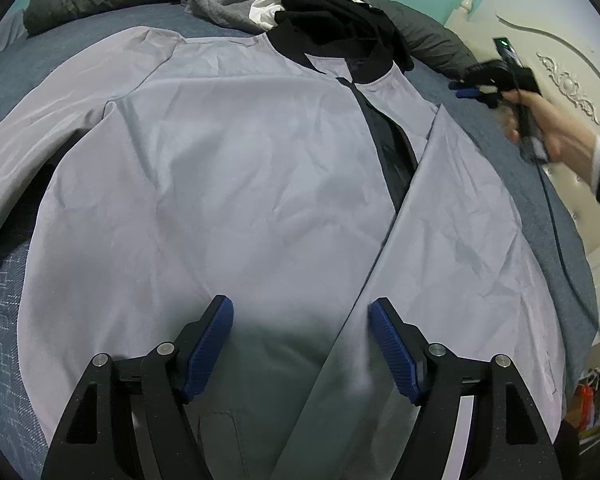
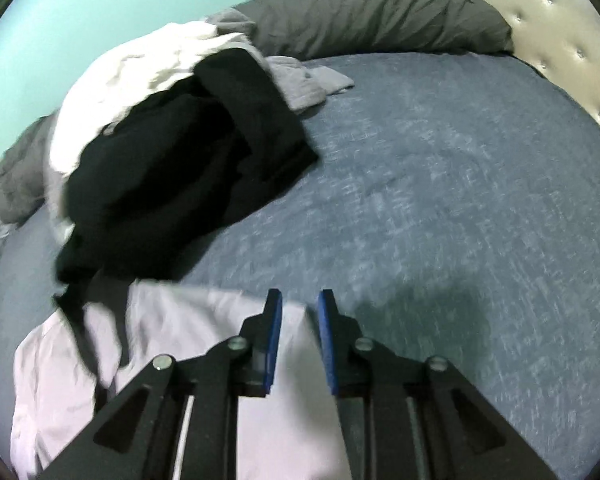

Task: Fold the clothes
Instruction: 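Move the right gripper to the black collar and pinch it, then move the left gripper to the black sleeve cuff and grasp it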

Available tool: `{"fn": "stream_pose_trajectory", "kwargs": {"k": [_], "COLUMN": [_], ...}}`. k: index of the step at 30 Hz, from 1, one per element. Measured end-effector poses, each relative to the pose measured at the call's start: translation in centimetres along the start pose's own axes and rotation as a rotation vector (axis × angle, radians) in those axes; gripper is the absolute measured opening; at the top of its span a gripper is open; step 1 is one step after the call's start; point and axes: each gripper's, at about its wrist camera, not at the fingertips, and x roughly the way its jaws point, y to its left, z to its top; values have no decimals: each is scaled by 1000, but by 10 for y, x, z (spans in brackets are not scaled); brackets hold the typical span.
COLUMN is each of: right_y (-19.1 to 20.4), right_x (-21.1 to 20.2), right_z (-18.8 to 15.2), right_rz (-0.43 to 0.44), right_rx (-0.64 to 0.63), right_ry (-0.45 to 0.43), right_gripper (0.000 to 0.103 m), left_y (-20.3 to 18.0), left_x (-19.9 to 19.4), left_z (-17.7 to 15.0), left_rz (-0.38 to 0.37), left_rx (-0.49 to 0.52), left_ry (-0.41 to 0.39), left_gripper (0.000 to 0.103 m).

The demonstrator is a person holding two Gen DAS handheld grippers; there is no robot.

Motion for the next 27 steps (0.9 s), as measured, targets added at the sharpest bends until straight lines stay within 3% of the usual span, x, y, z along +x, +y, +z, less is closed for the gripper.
{"fn": "stream_pose_trajectory", "kwargs": {"k": [4, 12, 15, 19, 22, 27], "right_y": [12, 14, 18, 25, 23, 8], "right_x": [-5, 38, 21, -31, -60, -83], "right_z": [-37, -66, -68, -87, -117, -176], "right_rz": [44, 2, 8, 48, 120, 129], "right_rx": [-54, -52, -39, -84, -67, -17], "right_ry": [44, 148, 90, -8, -23, 21], "right_gripper": [13, 12, 12, 12, 12, 12], "left_y": [-2, -2, -1, 0, 1, -4], "left_x": [-1, -6, -10, -16, -21, -34], "left_z": [-1, -3, -3, -4, -4, -13], "left_rz": [-2, 1, -1, -2, -4, -14], "left_rx": [2, 6, 4, 0, -2, 14], "left_ry": [0, 1, -6, -15, -21, -33], "left_gripper": [75, 75, 75, 75, 75, 75]}}
